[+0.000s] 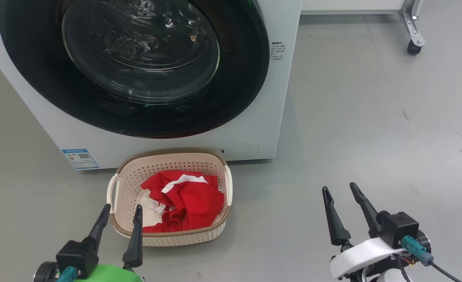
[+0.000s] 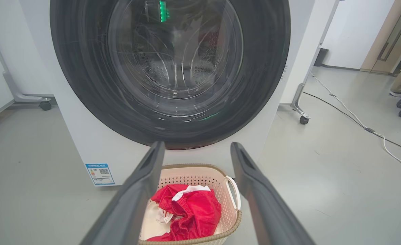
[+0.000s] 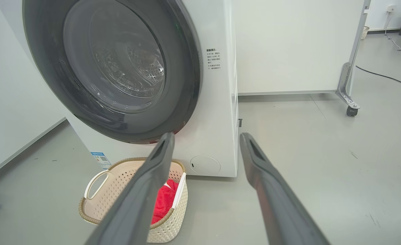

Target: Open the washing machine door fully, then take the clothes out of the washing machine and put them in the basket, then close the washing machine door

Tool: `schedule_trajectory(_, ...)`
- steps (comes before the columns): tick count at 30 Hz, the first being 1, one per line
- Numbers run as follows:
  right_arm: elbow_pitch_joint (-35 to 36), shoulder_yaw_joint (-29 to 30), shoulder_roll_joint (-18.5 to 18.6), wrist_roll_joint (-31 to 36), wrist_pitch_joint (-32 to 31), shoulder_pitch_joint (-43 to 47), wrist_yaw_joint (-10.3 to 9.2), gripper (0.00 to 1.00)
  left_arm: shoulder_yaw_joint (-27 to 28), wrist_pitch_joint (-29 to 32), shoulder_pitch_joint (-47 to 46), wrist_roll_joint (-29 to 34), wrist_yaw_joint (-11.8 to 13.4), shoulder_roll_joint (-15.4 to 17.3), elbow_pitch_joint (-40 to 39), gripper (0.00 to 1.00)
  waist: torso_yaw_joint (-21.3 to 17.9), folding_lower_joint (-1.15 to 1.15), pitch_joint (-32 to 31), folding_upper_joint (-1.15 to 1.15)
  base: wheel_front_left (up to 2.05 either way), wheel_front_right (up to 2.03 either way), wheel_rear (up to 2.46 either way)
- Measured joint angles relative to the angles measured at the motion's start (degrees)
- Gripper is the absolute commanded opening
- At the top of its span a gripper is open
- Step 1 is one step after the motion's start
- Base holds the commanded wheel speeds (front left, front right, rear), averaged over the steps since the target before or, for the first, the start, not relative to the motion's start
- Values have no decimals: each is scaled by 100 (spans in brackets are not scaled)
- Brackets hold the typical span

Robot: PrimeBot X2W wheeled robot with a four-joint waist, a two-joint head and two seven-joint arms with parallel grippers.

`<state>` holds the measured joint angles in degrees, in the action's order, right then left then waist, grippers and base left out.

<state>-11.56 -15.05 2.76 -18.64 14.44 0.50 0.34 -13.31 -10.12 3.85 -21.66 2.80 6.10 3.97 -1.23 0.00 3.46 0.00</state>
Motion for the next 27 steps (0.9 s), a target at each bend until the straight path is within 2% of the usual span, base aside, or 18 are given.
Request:
schedule_trajectory(13, 36, -4, -1, -1, 0, 1, -9, 100, -13, 49, 8, 0, 10, 5, -64, 100, 14, 0, 24, 0, 0, 0, 0)
schedule_trajectory(14, 36, -2, -1, -2, 0, 2, -11, 0, -12, 49, 9, 2, 30, 7, -67, 0, 17, 0, 28, 0, 0, 0, 0)
schedule_trajectory(21, -170, -10, -23, -8, -8, 160, -45, 0, -43, 51, 67, -42, 42, -56, 168, 0, 21, 0, 36, 0, 0, 0, 0)
schedule_trajectory(27, -57, -10, -25, -433, -8, 247, -25, 0, -35, 49, 97, -450, -13, -87, 157, 0, 28, 0, 7, 0, 0, 0, 0)
